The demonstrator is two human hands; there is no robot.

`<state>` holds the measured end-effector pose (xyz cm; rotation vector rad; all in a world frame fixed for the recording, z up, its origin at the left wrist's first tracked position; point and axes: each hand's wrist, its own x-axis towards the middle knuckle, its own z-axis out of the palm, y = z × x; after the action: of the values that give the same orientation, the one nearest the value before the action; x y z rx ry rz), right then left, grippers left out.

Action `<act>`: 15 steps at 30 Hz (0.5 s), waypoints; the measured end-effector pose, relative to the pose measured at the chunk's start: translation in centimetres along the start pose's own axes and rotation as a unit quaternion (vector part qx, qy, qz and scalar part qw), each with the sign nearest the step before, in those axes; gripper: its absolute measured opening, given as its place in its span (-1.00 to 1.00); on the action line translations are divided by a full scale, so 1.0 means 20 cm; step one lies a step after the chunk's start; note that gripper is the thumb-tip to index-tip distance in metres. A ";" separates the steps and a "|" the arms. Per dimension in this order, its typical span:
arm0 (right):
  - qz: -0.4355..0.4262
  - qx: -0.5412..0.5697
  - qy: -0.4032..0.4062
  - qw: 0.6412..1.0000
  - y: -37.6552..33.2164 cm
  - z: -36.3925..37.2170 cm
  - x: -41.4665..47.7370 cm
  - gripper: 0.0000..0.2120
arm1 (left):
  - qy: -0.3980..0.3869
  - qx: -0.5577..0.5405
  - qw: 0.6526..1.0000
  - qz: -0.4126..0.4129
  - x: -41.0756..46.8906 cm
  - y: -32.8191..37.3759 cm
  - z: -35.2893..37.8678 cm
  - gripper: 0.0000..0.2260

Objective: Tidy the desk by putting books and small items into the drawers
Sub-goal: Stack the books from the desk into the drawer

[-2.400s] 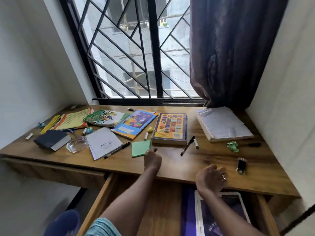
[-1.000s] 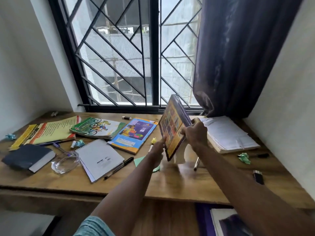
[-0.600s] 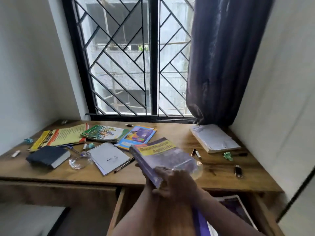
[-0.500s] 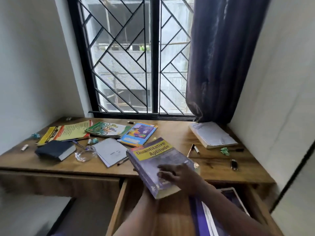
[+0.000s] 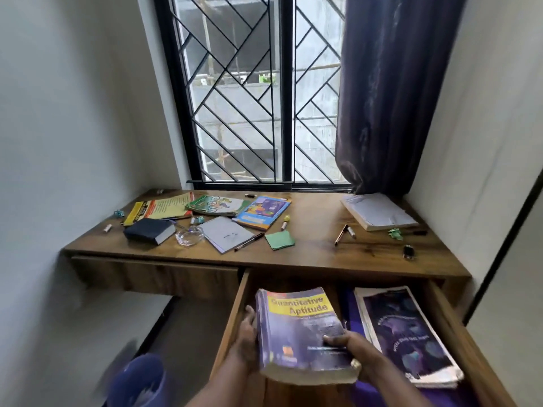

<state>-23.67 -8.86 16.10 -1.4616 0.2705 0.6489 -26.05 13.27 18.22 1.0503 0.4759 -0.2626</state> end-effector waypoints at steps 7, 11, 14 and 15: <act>-0.003 0.004 0.064 0.998 0.04 0.09 0.19 -0.83 | 0.060 0.184 0.974 -0.116 0.20 -0.05 -0.15 -0.76; -0.008 0.049 0.105 0.993 0.01 0.16 0.39 -0.85 | 0.070 0.313 0.943 -0.090 0.37 0.01 -0.13 -0.77; -0.004 0.060 0.124 0.990 0.00 0.19 0.52 -0.86 | 0.093 0.406 0.907 -0.057 0.53 0.02 -0.15 -0.85; -0.003 0.068 0.125 0.990 0.00 0.20 0.54 -0.85 | 0.104 0.420 0.900 -0.041 0.60 -0.01 -0.18 -0.88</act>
<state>-15.76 -2.41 10.64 -1.4123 0.4956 0.4321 -16.67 16.55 10.69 1.9217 0.6172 -0.4528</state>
